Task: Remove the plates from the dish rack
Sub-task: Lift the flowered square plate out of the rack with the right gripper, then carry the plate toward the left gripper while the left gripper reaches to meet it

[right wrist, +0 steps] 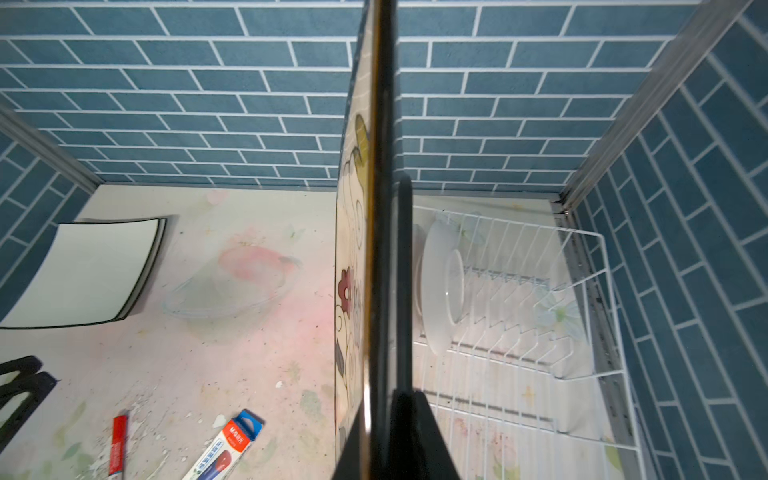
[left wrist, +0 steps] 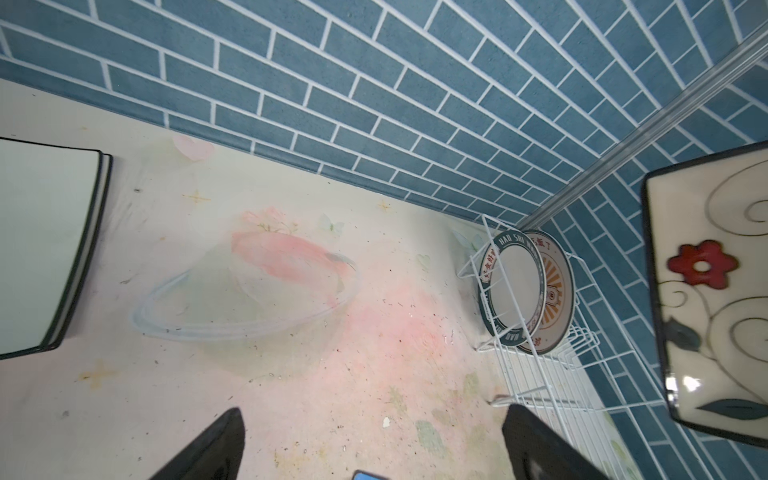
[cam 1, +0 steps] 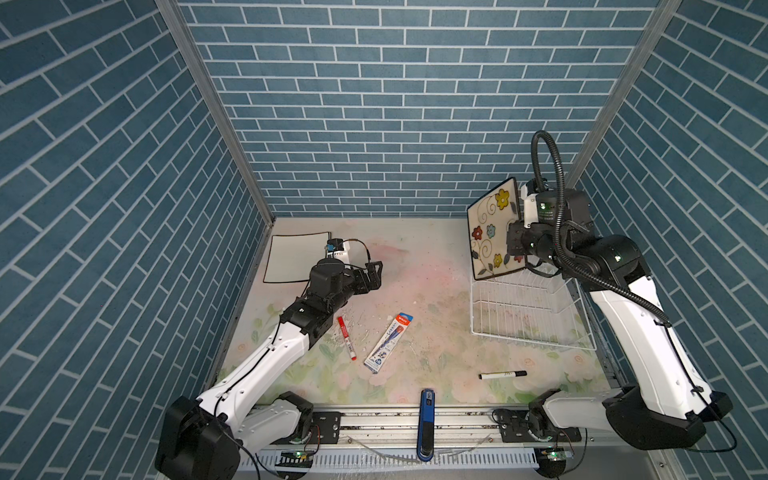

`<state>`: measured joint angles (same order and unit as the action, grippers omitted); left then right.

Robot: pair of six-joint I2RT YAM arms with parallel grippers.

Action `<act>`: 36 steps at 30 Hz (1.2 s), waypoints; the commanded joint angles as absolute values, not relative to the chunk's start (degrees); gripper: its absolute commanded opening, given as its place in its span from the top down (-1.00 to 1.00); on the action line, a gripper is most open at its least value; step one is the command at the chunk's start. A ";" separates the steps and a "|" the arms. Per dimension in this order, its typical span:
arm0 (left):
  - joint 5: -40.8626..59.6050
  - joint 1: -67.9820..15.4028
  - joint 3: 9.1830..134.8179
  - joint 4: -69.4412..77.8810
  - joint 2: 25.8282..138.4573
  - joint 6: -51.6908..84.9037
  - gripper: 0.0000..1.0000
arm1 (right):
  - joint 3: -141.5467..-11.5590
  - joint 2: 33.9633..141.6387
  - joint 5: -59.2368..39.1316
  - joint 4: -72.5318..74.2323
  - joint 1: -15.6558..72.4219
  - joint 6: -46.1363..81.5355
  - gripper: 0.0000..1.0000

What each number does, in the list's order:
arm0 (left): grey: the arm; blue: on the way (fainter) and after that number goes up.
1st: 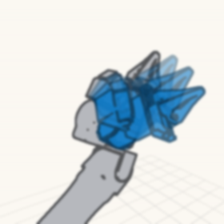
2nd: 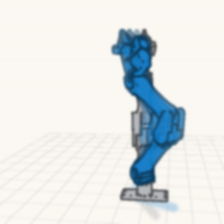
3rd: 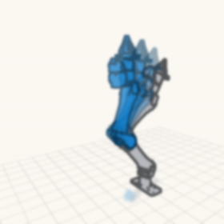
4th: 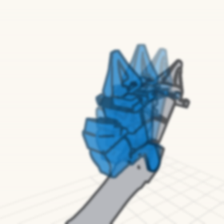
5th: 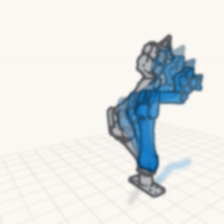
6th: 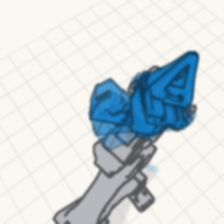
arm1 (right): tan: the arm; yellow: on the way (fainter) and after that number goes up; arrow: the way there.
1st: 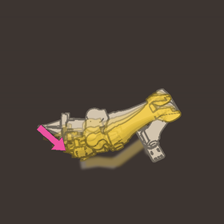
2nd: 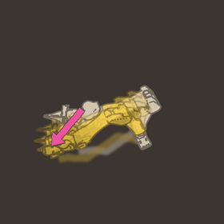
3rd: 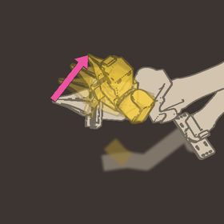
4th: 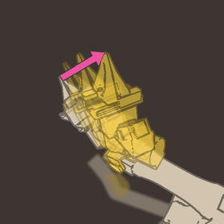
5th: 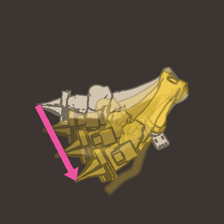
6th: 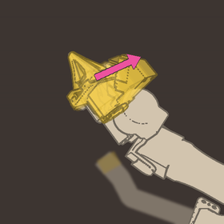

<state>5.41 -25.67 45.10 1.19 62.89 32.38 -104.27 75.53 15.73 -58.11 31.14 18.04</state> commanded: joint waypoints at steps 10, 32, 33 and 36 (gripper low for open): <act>30.27 -21.26 51.54 2.99 66.83 38.62 -0.97 | -91.80 72.03 -8.58 -27.94 26.76 35.13 1.00; 47.48 -17.26 62.04 -0.01 76.76 43.74 -0.89 | -70.17 68.77 -39.29 2.04 18.17 56.56 1.00; 47.63 -16.76 62.05 0.00 76.77 44.00 -0.88 | -69.69 69.05 -40.59 3.14 18.11 57.28 1.00; 48.44 -15.16 61.81 1.43 76.80 45.70 -0.87 | -67.24 69.84 -44.12 9.48 17.84 60.04 1.00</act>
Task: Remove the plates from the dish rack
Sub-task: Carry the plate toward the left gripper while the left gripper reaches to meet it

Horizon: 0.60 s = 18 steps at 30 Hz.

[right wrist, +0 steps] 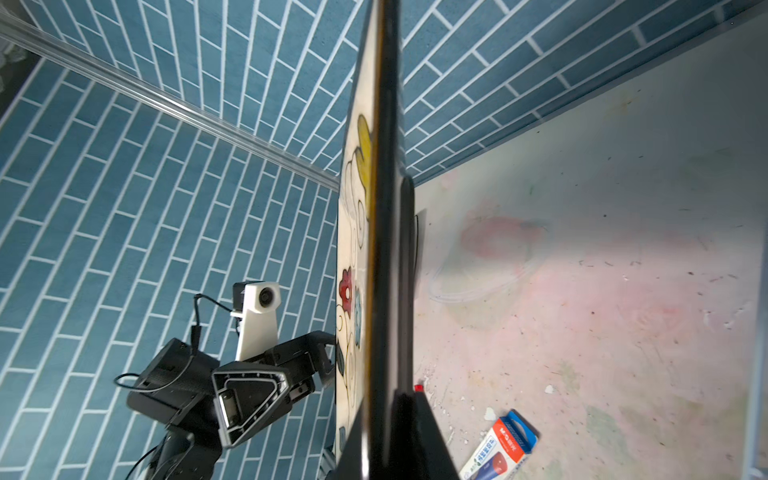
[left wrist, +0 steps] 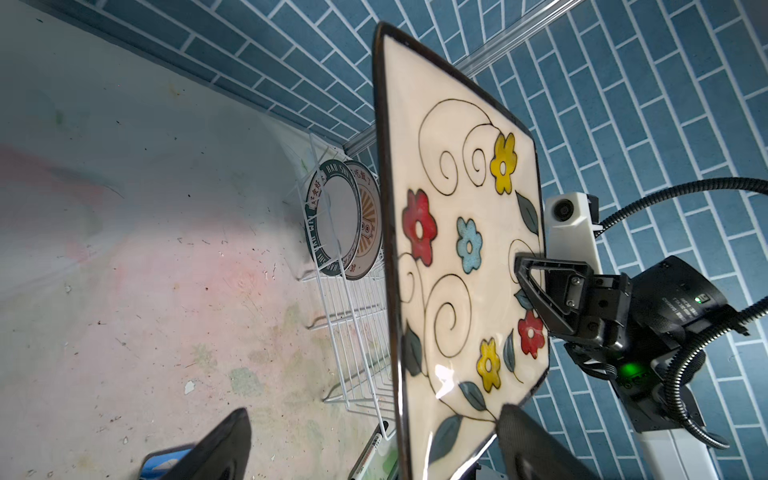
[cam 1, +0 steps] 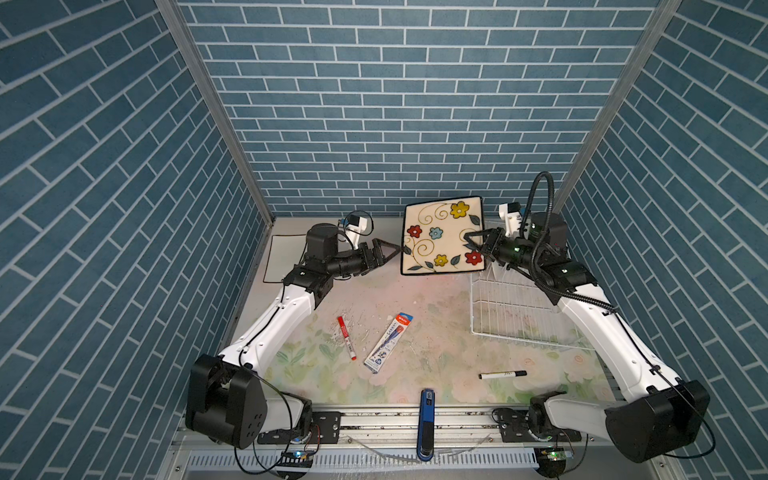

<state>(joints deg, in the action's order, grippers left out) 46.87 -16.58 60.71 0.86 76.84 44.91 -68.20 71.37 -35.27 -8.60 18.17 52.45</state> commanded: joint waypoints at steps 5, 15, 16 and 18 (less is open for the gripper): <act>49.91 -13.29 60.65 6.85 76.99 50.07 -0.86 | -63.67 71.98 -49.66 21.52 17.42 66.01 1.00; 50.86 -13.10 60.65 10.16 77.31 52.42 -0.82 | -61.80 76.45 -53.31 30.24 17.16 71.88 1.00; 51.19 -13.12 60.56 11.19 77.77 53.09 -0.80 | -61.59 76.51 -53.14 30.40 17.18 71.98 1.00; 52.02 -13.10 60.56 13.51 78.71 54.77 -0.75 | -60.94 76.40 -52.26 30.50 17.22 72.06 1.00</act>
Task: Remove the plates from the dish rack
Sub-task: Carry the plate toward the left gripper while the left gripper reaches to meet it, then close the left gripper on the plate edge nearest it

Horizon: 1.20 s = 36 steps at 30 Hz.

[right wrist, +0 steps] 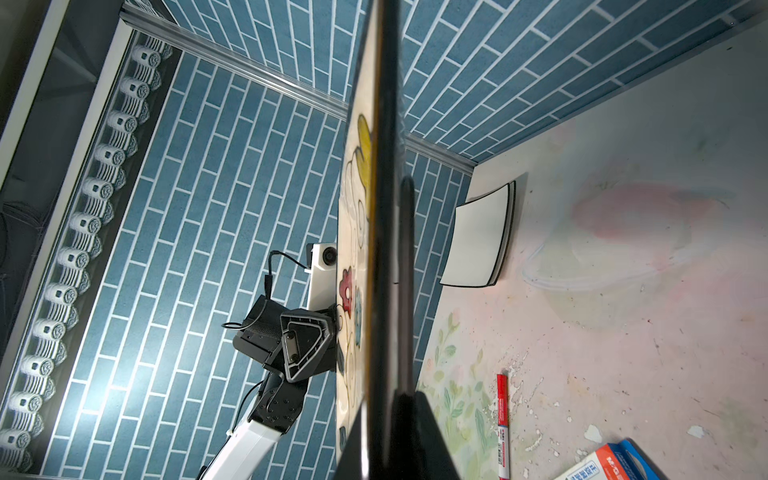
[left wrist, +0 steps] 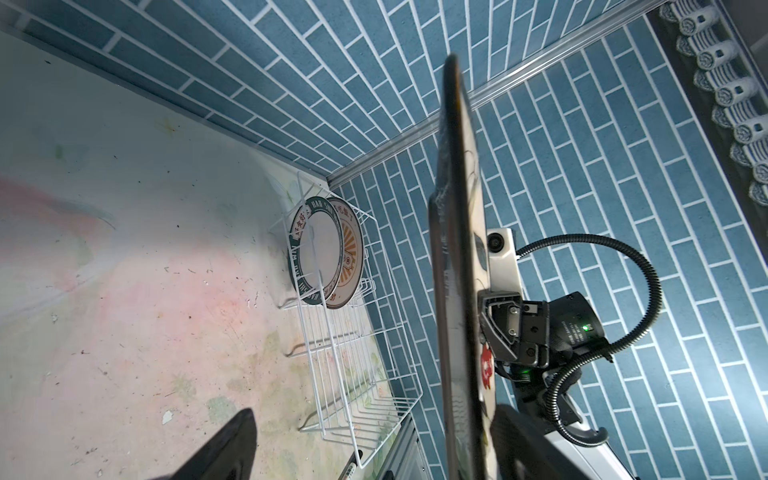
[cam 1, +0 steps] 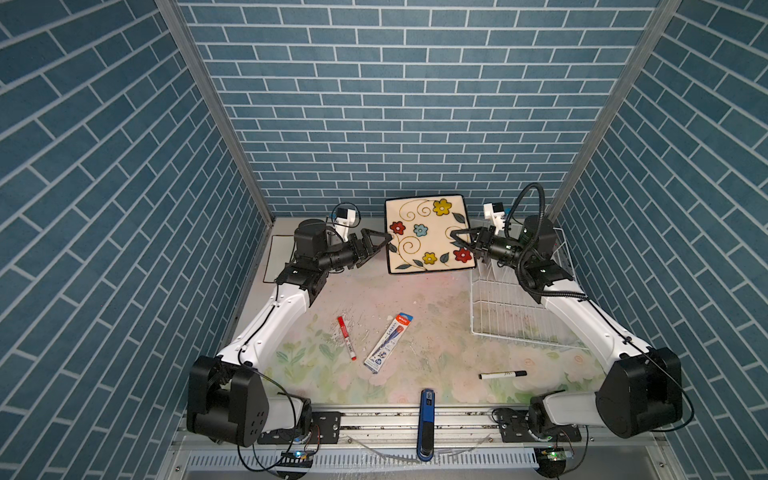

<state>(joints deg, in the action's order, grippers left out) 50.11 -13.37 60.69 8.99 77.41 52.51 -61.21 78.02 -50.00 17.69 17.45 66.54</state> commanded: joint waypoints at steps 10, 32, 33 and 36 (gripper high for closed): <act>52.02 -15.03 61.08 16.02 80.14 56.33 -0.55 | -58.12 76.60 -52.58 35.63 17.31 74.51 1.00; 53.14 -17.93 62.07 20.05 82.53 58.62 0.03 | -58.45 77.86 -55.49 37.46 18.17 75.32 1.00; 52.87 -17.93 61.99 20.30 82.53 58.72 0.05 | -58.60 78.00 -55.46 37.53 18.23 75.32 1.00; 52.49 -17.93 61.96 20.85 82.61 59.08 0.09 | -58.92 78.30 -55.54 37.65 18.63 75.33 1.00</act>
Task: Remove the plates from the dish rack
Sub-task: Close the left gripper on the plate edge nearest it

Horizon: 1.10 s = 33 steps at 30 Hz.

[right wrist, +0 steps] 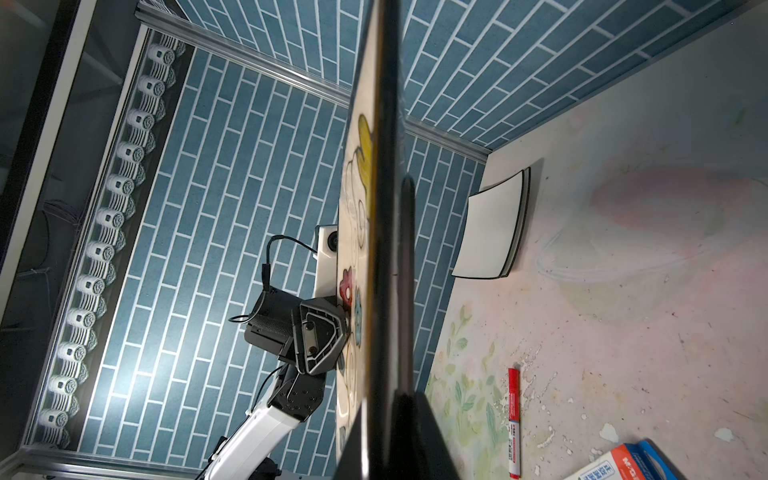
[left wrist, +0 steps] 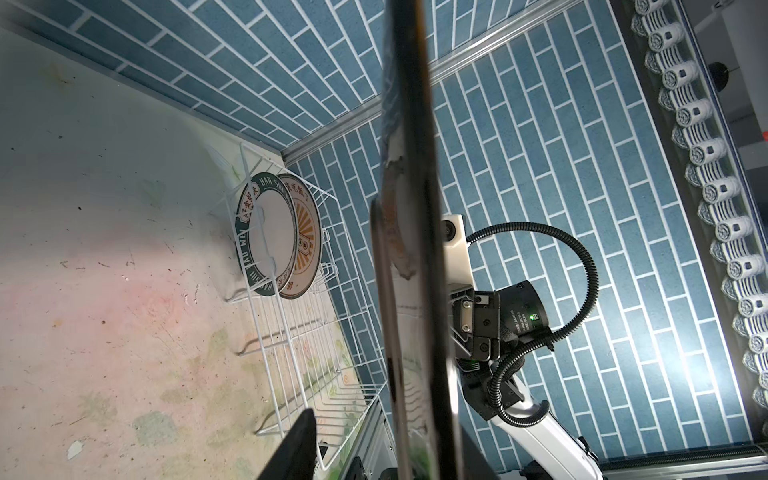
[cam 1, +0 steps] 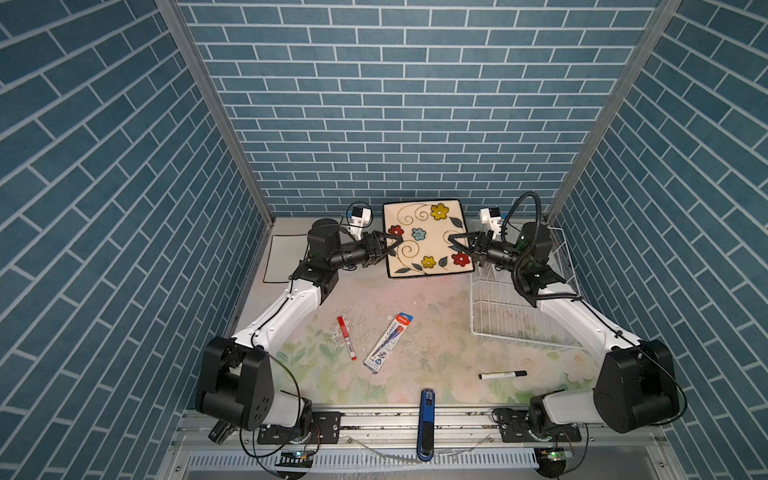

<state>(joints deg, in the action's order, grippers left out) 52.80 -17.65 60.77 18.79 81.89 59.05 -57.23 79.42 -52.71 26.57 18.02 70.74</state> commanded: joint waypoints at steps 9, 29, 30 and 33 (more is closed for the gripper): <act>51.68 -17.93 61.52 23.19 82.71 60.81 0.24 | -58.87 77.50 -53.79 37.63 19.51 75.32 1.00; 51.77 -17.90 61.09 27.24 83.76 62.78 0.60 | -57.70 76.56 -50.50 38.32 19.86 75.32 1.00; 51.85 -17.93 61.04 27.45 83.71 62.76 0.61 | -57.51 76.47 -50.22 38.43 19.86 75.41 1.00; 51.77 -17.92 61.00 27.89 83.81 64.37 0.65 | -56.99 76.12 -49.72 38.70 19.90 75.50 1.00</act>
<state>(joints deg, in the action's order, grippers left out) 51.13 -17.67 60.77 25.17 83.05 64.77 -57.08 79.75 -50.63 27.70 19.62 69.19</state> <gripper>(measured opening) 0.181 0.141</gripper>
